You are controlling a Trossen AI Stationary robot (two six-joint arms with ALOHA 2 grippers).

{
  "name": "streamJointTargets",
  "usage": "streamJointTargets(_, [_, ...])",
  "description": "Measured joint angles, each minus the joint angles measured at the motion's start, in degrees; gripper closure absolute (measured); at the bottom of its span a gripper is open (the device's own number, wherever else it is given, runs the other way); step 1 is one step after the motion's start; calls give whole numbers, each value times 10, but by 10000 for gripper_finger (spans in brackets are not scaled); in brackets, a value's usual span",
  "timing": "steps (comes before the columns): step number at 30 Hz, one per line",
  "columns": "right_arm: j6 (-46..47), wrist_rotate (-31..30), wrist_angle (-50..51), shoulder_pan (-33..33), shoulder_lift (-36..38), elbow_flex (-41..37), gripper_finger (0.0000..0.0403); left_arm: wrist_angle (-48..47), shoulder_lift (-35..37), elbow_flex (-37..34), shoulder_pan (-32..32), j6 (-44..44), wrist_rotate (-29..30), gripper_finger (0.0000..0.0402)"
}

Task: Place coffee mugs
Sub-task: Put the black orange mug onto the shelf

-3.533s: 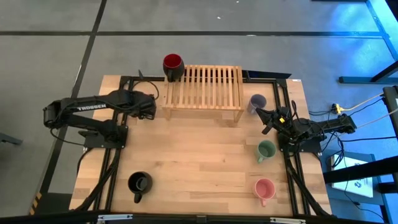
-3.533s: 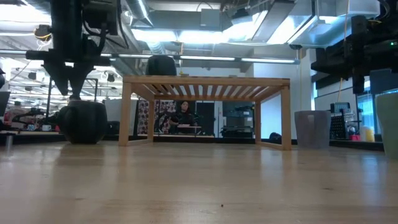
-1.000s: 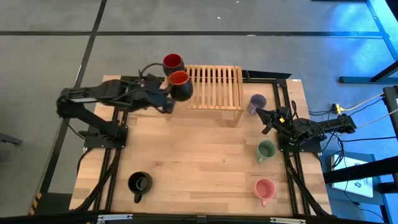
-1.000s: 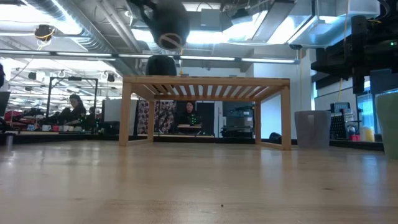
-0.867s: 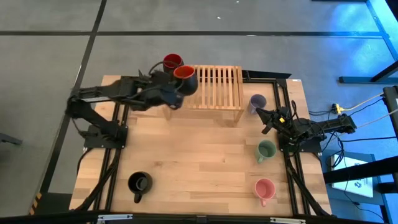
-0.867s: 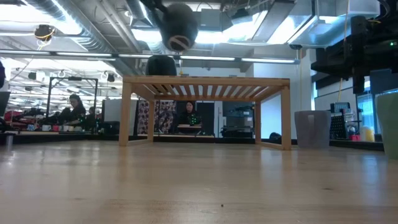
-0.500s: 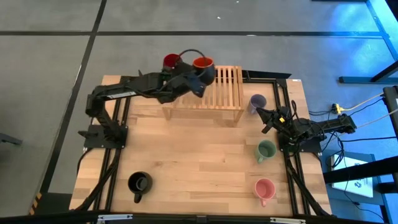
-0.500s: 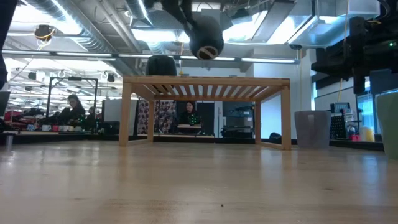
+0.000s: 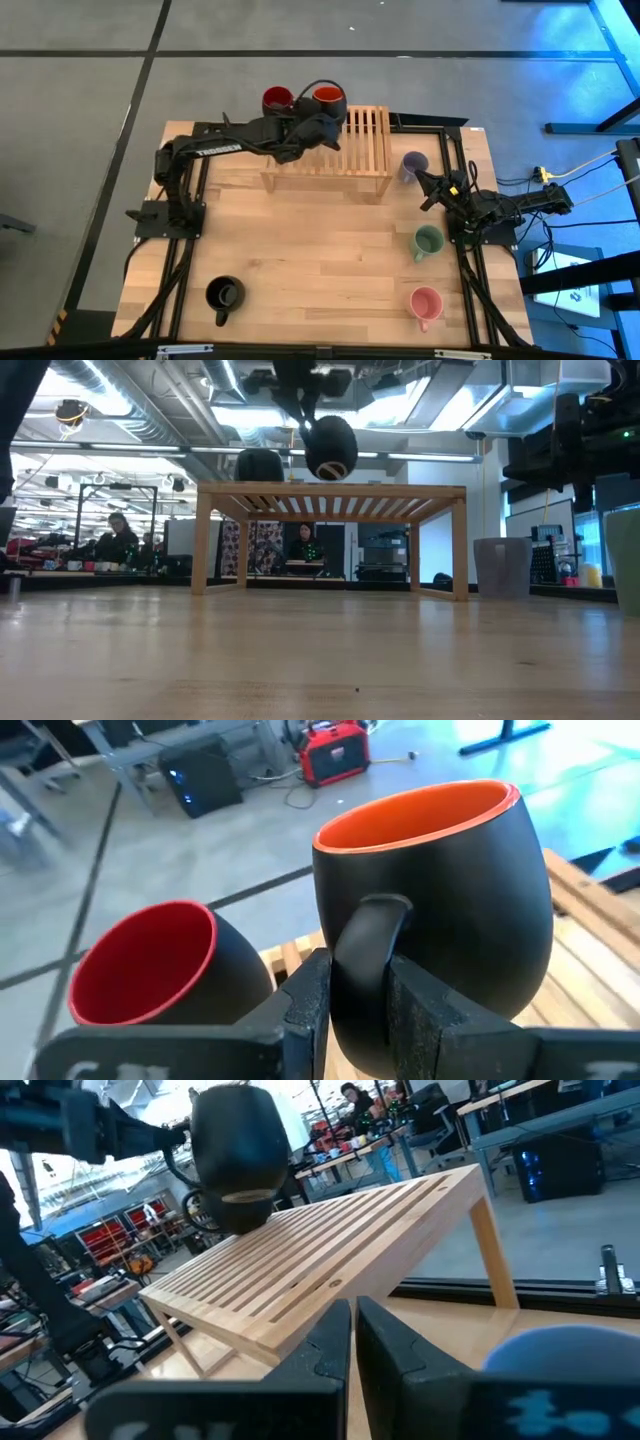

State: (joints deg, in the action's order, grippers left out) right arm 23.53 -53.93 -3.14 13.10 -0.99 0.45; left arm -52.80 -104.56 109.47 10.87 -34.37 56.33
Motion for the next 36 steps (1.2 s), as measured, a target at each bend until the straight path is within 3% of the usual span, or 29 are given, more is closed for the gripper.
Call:
streamJointTargets(21, [-1,-10,1,0,0,0,393,-9,-69,-1,5,-88,42,334])
streamJointTargets(27, [-1,-10,1,0,0,0,393,-12,-69,-1,-2,-89,16,291])
streamJointTargets(31, [-1,-10,1,0,0,0,393,-15,-68,-1,-2,-89,-39,280])
streamJointTargets(36, [-2,-10,1,0,0,0,393,-17,-67,-1,-2,-70,-65,268])
